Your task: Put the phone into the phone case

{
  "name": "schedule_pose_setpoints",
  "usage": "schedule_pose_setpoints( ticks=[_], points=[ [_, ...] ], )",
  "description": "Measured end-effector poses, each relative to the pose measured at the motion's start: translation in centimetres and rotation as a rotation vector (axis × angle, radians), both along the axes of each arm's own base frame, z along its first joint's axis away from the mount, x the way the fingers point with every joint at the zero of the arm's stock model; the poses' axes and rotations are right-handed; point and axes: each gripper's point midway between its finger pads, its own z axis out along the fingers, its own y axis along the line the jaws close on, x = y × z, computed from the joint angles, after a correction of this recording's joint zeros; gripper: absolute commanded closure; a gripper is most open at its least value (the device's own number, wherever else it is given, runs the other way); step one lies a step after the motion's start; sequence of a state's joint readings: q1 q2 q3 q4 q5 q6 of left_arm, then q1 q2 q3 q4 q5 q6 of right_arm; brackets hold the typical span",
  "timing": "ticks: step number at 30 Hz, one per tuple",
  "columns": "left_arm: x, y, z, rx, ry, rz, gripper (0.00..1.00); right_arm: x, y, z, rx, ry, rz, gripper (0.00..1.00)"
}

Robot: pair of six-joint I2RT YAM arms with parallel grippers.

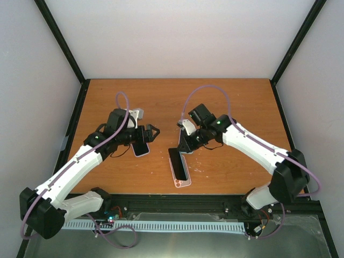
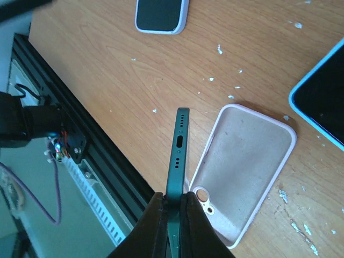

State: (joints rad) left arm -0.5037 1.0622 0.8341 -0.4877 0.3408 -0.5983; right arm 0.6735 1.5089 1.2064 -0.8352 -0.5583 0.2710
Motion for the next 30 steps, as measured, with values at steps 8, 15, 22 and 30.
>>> schedule_pose_setpoints(
  ticks=[8, 15, 22, 30],
  points=[
    [-1.5, -1.1, -2.3, -0.068, 0.067, -0.061, 0.27, 0.8, -0.3, -1.6, 0.02, 0.115, -0.033, 0.97],
    [-2.5, -1.8, -4.8, -0.107, 0.13, -0.093, 0.3, 0.3, -0.2, -4.0, -0.012, 0.193, -0.009, 0.97],
    [-3.4, -3.1, -6.9, -0.126, 0.182, -0.127, 0.36, 0.1, -0.6, -6.8, -0.06, 0.257, 0.008, 0.97],
    [-4.4, -4.9, -9.5, -0.124, 0.25, -0.16, 0.45, 0.8, -0.3, -8.4, -0.034, 0.281, 0.004, 0.97]
  ],
)
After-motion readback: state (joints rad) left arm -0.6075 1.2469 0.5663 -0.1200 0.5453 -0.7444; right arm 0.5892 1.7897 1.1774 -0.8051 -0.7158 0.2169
